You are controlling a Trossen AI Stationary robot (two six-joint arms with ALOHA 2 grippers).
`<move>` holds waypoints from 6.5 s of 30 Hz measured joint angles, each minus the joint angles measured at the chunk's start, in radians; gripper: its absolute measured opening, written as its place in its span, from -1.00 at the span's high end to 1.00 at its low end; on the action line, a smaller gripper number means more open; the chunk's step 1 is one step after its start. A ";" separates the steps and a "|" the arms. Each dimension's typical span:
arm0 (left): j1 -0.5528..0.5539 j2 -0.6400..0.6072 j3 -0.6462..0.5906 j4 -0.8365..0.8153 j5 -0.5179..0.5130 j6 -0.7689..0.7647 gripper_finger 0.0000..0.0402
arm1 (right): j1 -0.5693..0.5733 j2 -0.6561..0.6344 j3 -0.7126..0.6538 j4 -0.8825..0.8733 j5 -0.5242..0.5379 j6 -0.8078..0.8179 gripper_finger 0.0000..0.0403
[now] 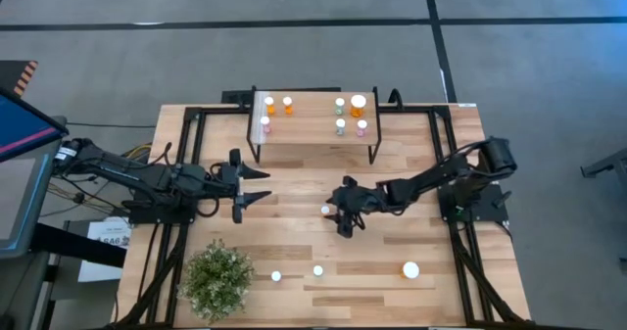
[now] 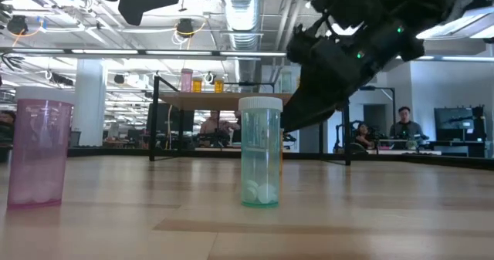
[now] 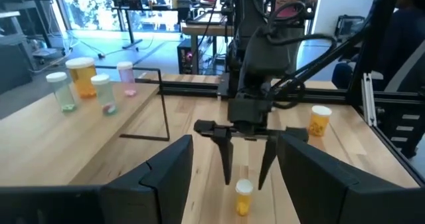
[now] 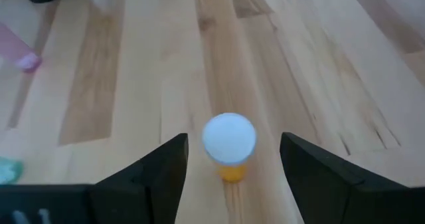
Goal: Pick and place medicine bottles onto shelf by color
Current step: Put the small orange pill bottle on the shelf, then put the small green pill bottle on the shelf
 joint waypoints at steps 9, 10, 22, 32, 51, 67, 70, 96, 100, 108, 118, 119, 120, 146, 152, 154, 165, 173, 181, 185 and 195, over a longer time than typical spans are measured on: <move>0.000 0.000 0.000 -0.001 0.001 -0.020 -0.03 | -0.018 0.041 0.000 0.030 -0.002 -0.001 -0.26; 0.000 0.000 0.000 -0.001 0.000 -0.020 -0.03 | -0.017 0.040 0.000 0.035 -0.002 -0.004 -0.23; 0.000 0.000 0.000 -0.002 0.000 -0.020 -0.03 | -0.016 0.040 0.000 0.073 -0.029 -0.013 0.28; 0.000 0.000 0.001 -0.002 0.000 -0.021 -0.03 | -0.026 0.040 0.040 0.096 -0.083 -0.026 0.34; 0.000 0.000 0.002 0.000 -0.002 -0.024 -0.03 | -0.254 -0.025 0.584 -0.392 -0.126 -0.306 0.28; 0.001 0.000 0.001 0.007 -0.018 -0.015 -0.03 | -0.477 0.055 0.701 -0.373 -0.273 -0.299 0.24; 0.001 0.000 0.002 0.009 -0.020 -0.014 -0.03 | -0.481 0.100 0.746 -0.399 -0.291 -0.300 0.25; 0.001 0.000 0.002 -0.001 -0.020 -0.016 -0.03 | -0.521 0.274 0.947 -0.584 -0.284 -0.337 0.22; 0.001 0.000 0.002 -0.001 -0.020 -0.016 -0.03 | -0.523 0.274 0.947 -0.593 -0.284 -0.336 0.19; 0.001 0.000 0.002 -0.001 -0.020 -0.019 -0.03 | -0.522 0.274 0.947 -0.592 -0.284 -0.334 0.07; 0.001 0.000 0.001 -0.001 -0.020 -0.019 -0.03 | -0.527 0.274 0.947 -0.594 -0.284 -0.333 -0.08; 0.001 0.000 0.001 -0.001 -0.020 -0.019 -0.03 | -0.528 0.274 0.947 -0.597 -0.284 -0.333 -0.09; 0.001 0.000 0.001 -0.001 -0.020 -0.019 -0.03 | -0.528 0.274 0.947 -0.602 -0.284 -0.333 -0.10; 0.001 0.000 0.001 -0.012 -0.013 -0.024 -0.03 | -0.433 0.028 0.922 -0.852 -0.252 -0.338 -0.17; 0.001 0.000 0.001 -0.014 -0.011 -0.046 -0.03 | -0.264 -0.055 0.775 -0.902 -0.254 -0.346 -0.17; 0.001 0.000 0.001 -0.017 -0.011 -0.052 -0.03 | -0.193 -0.081 0.711 -0.889 -0.253 -0.331 -0.17; 0.001 0.000 0.001 0.000 -0.011 -0.054 -0.03 | 0.203 -0.003 0.547 -0.664 -0.208 -0.256 -0.16; 0.001 0.000 0.001 -0.001 -0.010 -0.065 -0.03 | 0.266 0.150 0.547 -0.542 -0.207 -0.214 -0.16; 0.001 0.000 0.001 -0.002 -0.010 -0.058 -0.03 | 0.266 0.235 0.547 -0.473 -0.219 -0.191 -0.16; 0.001 0.000 0.001 -0.004 -0.009 -0.059 -0.03 | 0.273 0.253 0.549 -0.459 -0.234 -0.176 -0.16; 0.001 0.000 0.001 -0.001 -0.009 -0.059 -0.03 | 0.286 0.255 0.548 -0.457 -0.235 -0.164 -0.16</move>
